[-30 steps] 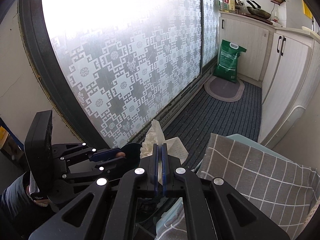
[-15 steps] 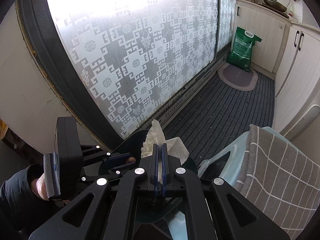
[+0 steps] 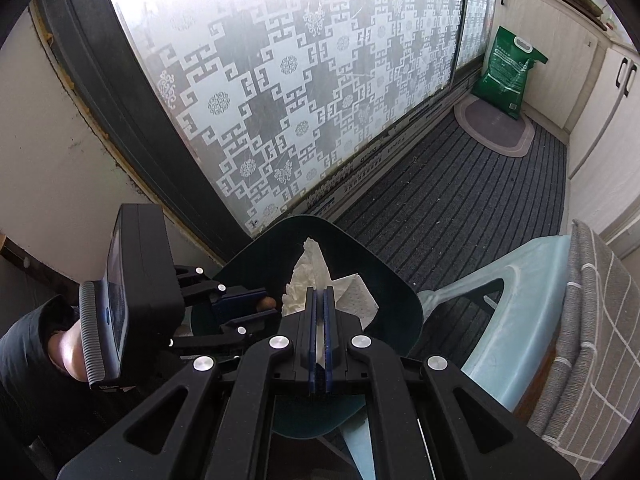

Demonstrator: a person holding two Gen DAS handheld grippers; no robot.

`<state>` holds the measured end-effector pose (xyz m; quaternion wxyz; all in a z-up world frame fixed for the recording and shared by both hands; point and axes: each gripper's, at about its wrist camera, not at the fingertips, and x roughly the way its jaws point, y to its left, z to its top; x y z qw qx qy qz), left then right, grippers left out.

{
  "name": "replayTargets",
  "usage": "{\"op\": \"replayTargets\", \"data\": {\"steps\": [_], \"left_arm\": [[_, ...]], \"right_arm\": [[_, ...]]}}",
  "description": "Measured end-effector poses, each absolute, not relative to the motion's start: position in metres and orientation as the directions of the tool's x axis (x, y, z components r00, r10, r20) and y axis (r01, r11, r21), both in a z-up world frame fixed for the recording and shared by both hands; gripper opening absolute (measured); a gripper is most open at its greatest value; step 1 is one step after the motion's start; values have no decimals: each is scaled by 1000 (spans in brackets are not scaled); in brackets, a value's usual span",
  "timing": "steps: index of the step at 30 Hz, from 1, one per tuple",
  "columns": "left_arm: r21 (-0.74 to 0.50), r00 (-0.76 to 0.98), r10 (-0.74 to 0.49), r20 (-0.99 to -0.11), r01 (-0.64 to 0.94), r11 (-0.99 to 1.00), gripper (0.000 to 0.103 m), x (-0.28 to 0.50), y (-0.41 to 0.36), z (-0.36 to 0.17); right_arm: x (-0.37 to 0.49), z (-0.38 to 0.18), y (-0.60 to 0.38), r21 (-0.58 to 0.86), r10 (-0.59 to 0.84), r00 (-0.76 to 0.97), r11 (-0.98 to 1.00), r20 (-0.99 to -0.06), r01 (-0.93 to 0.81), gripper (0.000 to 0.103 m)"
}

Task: Collect trash
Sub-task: 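Drop the nut into the teal bin with the left tool while the right tool drops the tissue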

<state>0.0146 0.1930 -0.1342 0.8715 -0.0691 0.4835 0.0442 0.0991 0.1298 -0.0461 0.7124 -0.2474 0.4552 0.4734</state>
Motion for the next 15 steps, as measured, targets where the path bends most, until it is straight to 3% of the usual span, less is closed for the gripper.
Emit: {"op": "replayTargets", "data": {"steps": [15], "left_arm": [[-76, 594, 52, -803, -189, 979, 25, 5, 204, -117]], "right_arm": [[86, -93, 144, 31, 314, 106, 401, -944, -915, 3]]}}
